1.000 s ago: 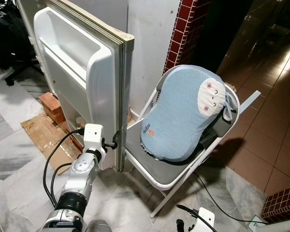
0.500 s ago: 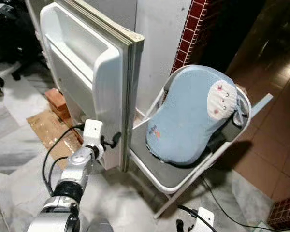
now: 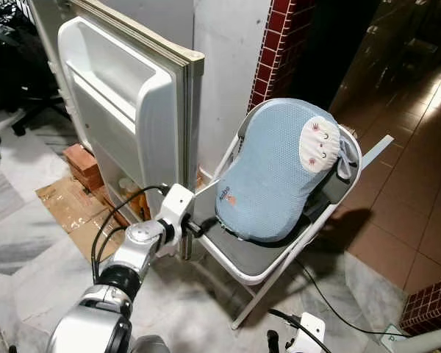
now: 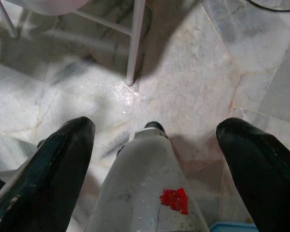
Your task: Restocking fridge
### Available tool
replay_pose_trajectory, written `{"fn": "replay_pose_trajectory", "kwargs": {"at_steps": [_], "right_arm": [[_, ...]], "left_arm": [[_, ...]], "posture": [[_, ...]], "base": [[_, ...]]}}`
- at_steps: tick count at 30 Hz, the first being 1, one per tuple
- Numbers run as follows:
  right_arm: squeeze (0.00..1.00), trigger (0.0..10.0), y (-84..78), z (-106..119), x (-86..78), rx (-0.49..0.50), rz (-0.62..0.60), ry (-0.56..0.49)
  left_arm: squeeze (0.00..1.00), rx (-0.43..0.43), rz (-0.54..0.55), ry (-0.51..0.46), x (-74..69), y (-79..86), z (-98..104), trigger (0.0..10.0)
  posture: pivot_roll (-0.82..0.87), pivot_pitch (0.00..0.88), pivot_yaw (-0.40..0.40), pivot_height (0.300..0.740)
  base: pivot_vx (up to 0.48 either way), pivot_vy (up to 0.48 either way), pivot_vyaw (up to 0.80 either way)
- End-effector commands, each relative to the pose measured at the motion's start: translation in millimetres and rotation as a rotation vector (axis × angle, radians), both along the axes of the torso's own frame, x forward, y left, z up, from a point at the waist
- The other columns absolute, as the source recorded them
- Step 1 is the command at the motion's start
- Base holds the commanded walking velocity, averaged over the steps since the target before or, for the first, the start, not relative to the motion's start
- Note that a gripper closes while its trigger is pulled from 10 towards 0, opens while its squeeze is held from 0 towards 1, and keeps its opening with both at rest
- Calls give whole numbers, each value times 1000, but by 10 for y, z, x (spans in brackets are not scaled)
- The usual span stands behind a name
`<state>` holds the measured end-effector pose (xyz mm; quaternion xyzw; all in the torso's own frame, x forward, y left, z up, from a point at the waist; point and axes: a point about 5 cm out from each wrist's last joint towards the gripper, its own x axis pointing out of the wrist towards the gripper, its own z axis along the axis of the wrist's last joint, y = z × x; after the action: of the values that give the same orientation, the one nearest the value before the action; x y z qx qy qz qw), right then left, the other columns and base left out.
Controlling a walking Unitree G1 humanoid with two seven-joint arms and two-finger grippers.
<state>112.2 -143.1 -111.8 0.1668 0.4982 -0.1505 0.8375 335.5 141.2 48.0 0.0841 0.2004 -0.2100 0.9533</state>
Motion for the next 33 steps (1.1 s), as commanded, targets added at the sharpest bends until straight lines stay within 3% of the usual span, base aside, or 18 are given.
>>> {"fn": "replay_pose_trajectory", "kwargs": {"at_steps": [1,3,4,7,9,14,16,17,19,22,24,25,26,29,30,31,32,33], "right_arm": [[0,10000,290,1695,1984,-140,614,-1037],[0,10000,270,1689,1971,-144,608,-1035],[0,10000,270,1689,1971,-144,608,-1035],[0,10000,248,1683,1962,-148,600,-1034],[0,10000,242,1683,1965,-149,592,-1033],[0,10000,247,1682,1967,-149,588,-1032],[0,10000,252,1676,1967,-146,588,-1030],[0,10000,252,1676,1967,-146,588,-1030],[0,10000,253,1663,1981,-144,593,-1023],[0,10000,255,1661,1991,-142,595,-1021],[0,10000,256,1655,2002,-140,596,-1015],[0,10000,259,1647,2013,-135,598,-1008],[0,10000,259,1647,2013,-135,598,-1008],[0,10000,284,1632,2033,-121,613,-994],[0,10000,309,1627,2045,-112,627,-987],[0,10000,309,1627,2045,-112,627,-987],[0,10000,343,1623,2054,-103,644,-981],[0,10000,355,1623,2057,-100,650,-980]], "left_arm": [[0,5,105,-63,117,111,141,10000],[0,28,318,-106,229,490,307,10000],[0,28,318,-106,229,490,307,10000],[0,65,457,-149,290,838,490,10000],[0,70,498,-177,326,969,608,10000],[0,80,549,-221,341,1115,722,10000],[0,126,655,-288,294,1290,776,10000],[0,126,655,-288,294,1290,776,10000],[0,152,811,-345,148,1521,739,10000],[0,157,914,-375,11,1684,692,10000],[0,175,1004,-403,-159,1845,629,10000],[0,218,1097,-430,-401,2051,565,10000],[0,218,1097,-430,-401,2051,565,10000],[0,312,1303,-446,-978,2462,468,10000],[0,383,1407,-442,-1357,2667,428,10000],[0,383,1407,-442,-1357,2667,428,10000],[0,459,1479,-412,-1758,2815,363,10000],[0,484,1496,-402,-1892,2845,344,10000]], "posture": [[-18,0,-78,740],[-32,0,-78,740],[-32,0,-78,740],[-34,0,-77,740],[-36,0,-74,740],[-30,0,-72,740],[-22,0,-73,740],[-22,0,-73,740],[-12,0,-75,740],[17,0,-80,740],[40,0,-88,740],[69,0,-98,740],[69,0,-98,740],[121,0,-120,740],[136,0,-126,740],[136,0,-126,740],[165,0,-137,740],[165,0,-137,740]], "base": [[0,0,0],[0,0,0],[0,0,0],[0,0,0],[0,0,0],[0,0,0],[0,0,0],[0,0,0],[0,0,0],[0,0,0],[0,0,0],[0,0,0],[0,0,0],[0,0,0],[0,0,0],[0,0,0],[0,0,0],[0,0,0]]}}
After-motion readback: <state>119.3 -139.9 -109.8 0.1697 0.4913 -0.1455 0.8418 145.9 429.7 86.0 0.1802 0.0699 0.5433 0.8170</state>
